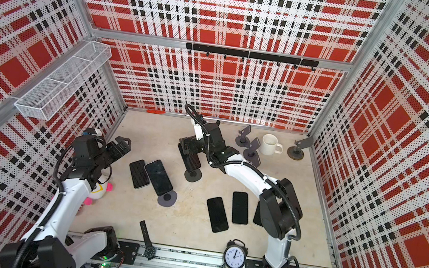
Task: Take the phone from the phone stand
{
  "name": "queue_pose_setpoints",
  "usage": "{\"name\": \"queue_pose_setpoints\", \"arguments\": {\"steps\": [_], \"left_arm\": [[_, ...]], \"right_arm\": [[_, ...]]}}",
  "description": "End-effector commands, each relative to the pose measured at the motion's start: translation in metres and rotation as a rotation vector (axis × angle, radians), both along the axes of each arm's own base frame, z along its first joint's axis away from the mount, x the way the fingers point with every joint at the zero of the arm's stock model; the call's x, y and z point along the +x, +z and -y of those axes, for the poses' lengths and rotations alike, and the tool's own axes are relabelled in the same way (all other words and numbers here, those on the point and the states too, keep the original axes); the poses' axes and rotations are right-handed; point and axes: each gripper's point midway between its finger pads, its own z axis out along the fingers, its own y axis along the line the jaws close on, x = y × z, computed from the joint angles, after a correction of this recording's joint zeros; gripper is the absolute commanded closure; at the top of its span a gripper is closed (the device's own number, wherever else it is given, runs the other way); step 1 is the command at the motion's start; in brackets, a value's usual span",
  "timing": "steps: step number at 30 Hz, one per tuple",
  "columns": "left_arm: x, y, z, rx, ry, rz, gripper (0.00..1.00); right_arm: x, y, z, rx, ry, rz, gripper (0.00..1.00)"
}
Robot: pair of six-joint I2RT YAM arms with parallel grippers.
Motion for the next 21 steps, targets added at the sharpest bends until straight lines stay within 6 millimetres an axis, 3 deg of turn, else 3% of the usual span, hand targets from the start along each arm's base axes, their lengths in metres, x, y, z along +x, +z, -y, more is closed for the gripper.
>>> {"name": "queue_pose_setpoints", "arguments": {"steps": [1, 9, 18, 21], "left_arm": [[-0.001, 0.0, 0.001, 0.0, -0.018, -0.009, 0.02], [-0.003, -0.006, 0.009, -0.023, -0.064, -0.01, 0.02], [-0.008, -0.012, 0.013, -0.028, -0.073, -0.016, 0.02], [-0.007, -0.009, 0.013, -0.027, -0.075, -0.009, 0.02]], "right_arm": [[0.004, -0.008, -0.013, -0.015, 0.046, -0.006, 0.01], [0.004, -0.038, -0.033, -0.095, 0.059, -0.038, 0.05], [0.006, -0.058, -0.035, -0.155, 0.044, -0.055, 0.06], [0.009, -0.061, -0.034, -0.176, 0.031, -0.058, 0.12]]}}
